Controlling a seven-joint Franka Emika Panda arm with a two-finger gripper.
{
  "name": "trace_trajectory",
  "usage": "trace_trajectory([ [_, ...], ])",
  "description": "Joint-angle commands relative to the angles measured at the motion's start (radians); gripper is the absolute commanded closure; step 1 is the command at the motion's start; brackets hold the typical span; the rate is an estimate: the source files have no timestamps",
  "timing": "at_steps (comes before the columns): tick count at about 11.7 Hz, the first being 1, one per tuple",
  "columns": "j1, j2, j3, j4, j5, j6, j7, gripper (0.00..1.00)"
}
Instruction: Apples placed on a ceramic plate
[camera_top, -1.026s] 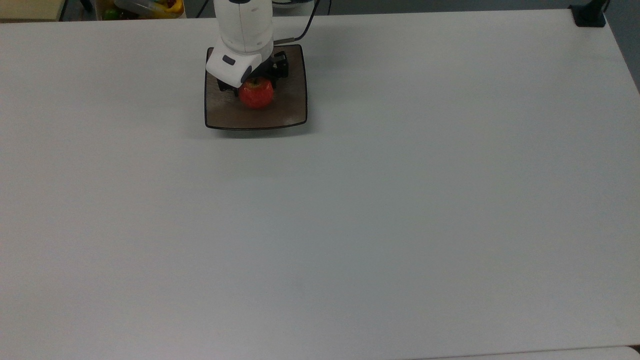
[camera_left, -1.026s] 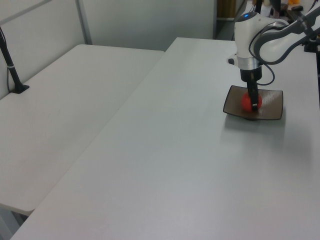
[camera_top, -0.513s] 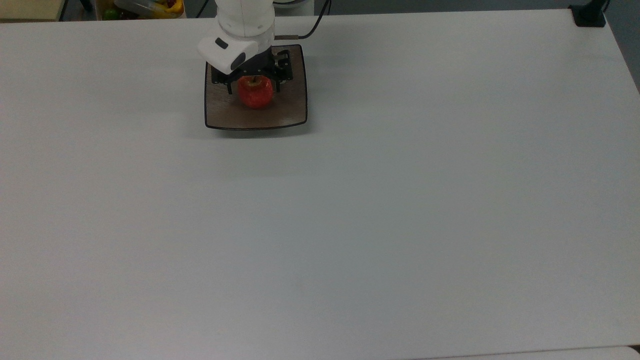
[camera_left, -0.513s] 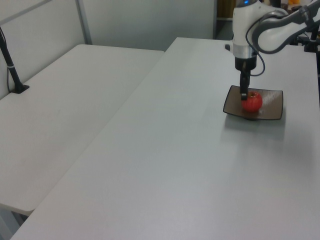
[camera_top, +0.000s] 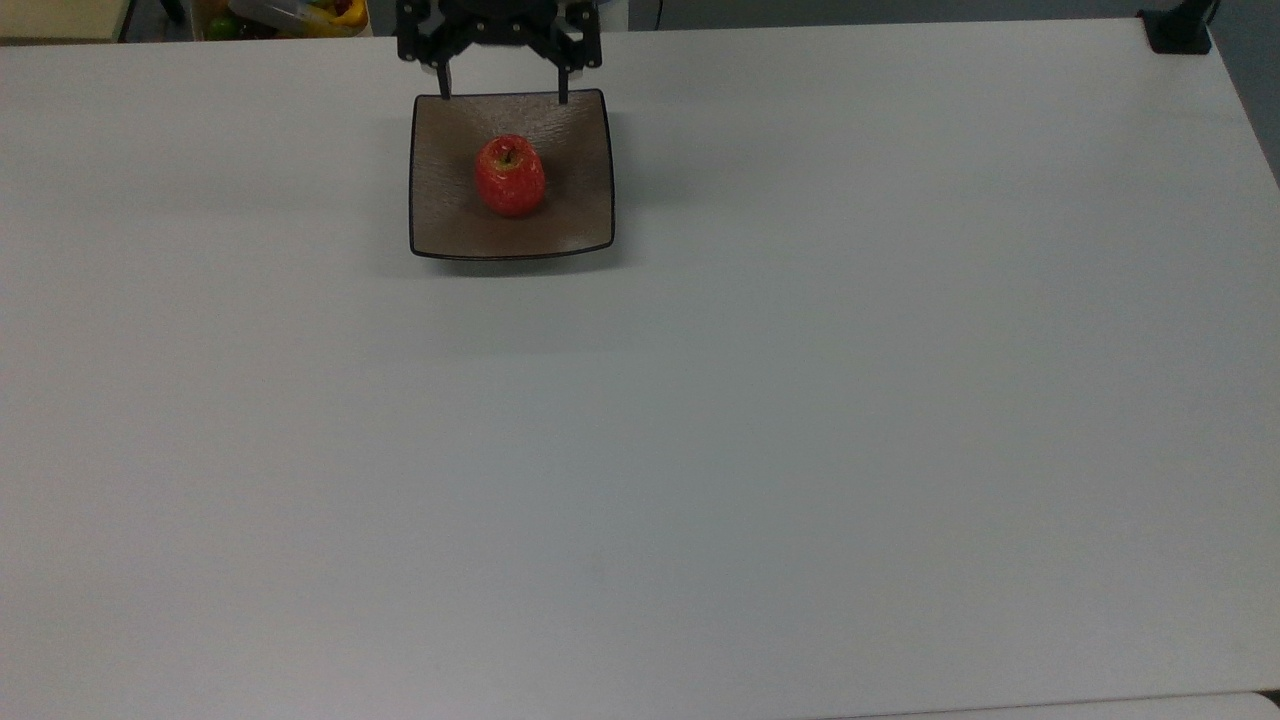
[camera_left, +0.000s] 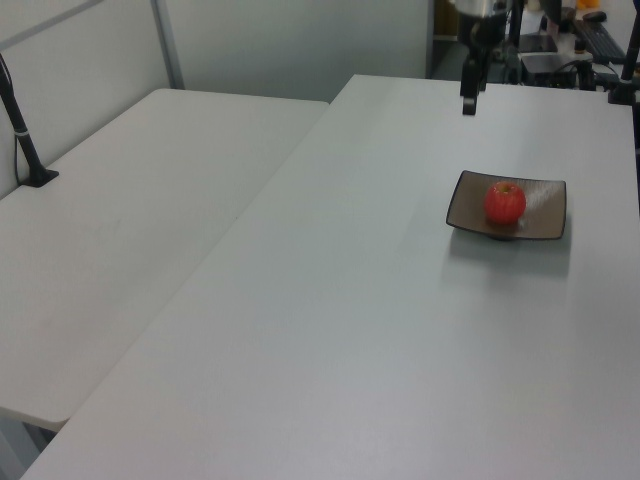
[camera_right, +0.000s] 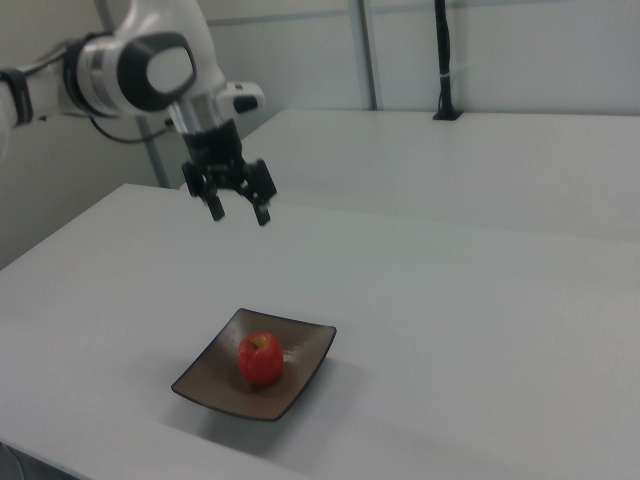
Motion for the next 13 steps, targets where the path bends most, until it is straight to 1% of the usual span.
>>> trace_trajectory([
  [1, 0.004, 0.005, 0.008, 0.143, 0.046, -0.145, 0.049, 0.00],
  [4, -0.008, -0.026, 0.008, 0.148, 0.098, -0.162, 0.043, 0.00],
  [5, -0.024, -0.029, 0.008, 0.143, 0.103, -0.154, 0.038, 0.00],
  [6, -0.043, -0.031, 0.019, 0.142, 0.109, -0.147, 0.028, 0.00],
  [7, -0.060, -0.034, 0.031, 0.133, 0.126, -0.145, -0.007, 0.00],
  [9, -0.085, -0.044, 0.031, 0.125, 0.167, -0.127, -0.125, 0.00],
  [13, -0.079, -0.047, 0.031, 0.113, 0.164, -0.108, -0.131, 0.00],
])
